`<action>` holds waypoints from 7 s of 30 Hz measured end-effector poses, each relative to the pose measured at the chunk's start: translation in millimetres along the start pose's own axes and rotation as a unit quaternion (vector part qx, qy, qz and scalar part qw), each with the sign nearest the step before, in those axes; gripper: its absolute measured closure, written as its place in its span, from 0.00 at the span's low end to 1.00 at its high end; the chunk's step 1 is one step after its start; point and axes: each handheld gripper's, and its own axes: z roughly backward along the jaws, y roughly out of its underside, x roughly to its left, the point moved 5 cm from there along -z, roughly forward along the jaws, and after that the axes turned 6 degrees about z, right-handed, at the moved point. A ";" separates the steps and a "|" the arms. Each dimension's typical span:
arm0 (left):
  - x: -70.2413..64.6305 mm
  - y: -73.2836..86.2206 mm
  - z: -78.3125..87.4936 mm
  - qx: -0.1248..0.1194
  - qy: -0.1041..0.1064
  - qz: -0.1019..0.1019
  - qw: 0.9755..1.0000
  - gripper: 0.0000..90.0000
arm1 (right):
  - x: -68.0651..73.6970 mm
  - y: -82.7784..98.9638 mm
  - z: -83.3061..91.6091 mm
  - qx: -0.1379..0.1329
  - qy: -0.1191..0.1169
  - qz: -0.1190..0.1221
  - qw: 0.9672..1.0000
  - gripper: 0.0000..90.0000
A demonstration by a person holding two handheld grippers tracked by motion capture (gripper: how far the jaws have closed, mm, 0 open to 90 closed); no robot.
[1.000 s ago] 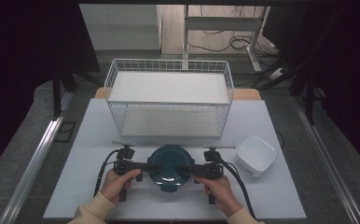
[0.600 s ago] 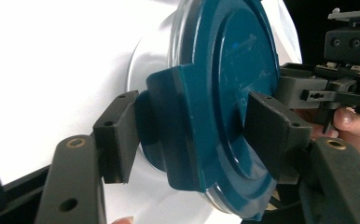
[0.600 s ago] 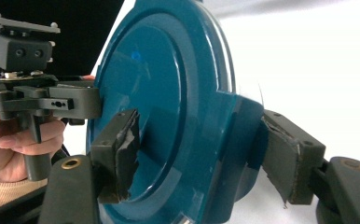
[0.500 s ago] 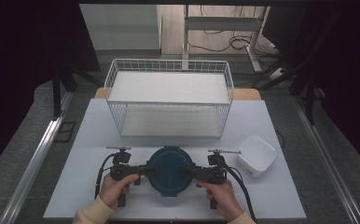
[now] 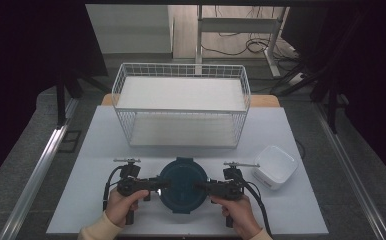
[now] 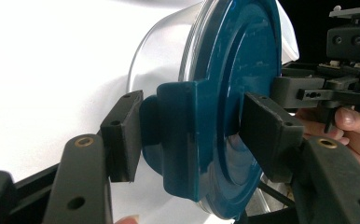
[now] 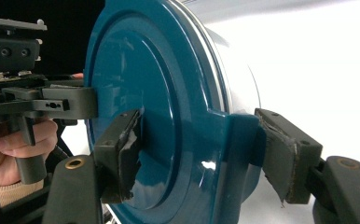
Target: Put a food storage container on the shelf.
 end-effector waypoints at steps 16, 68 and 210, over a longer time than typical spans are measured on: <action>-10.1 -4.6 9.5 -0.015 0.003 -0.029 0.999 0.46 | 11.8 -9.1 7.3 -0.012 0.006 0.035 0.999 0.38; -65.5 -73.7 56.2 -0.061 0.010 -0.101 0.993 0.46 | 59.5 -90.9 46.2 -0.052 0.009 0.116 0.992 0.40; -60.3 -95.1 79.8 -0.135 -0.071 -0.254 0.955 0.33 | 48.8 -154.4 93.2 -0.133 0.070 0.231 0.961 0.17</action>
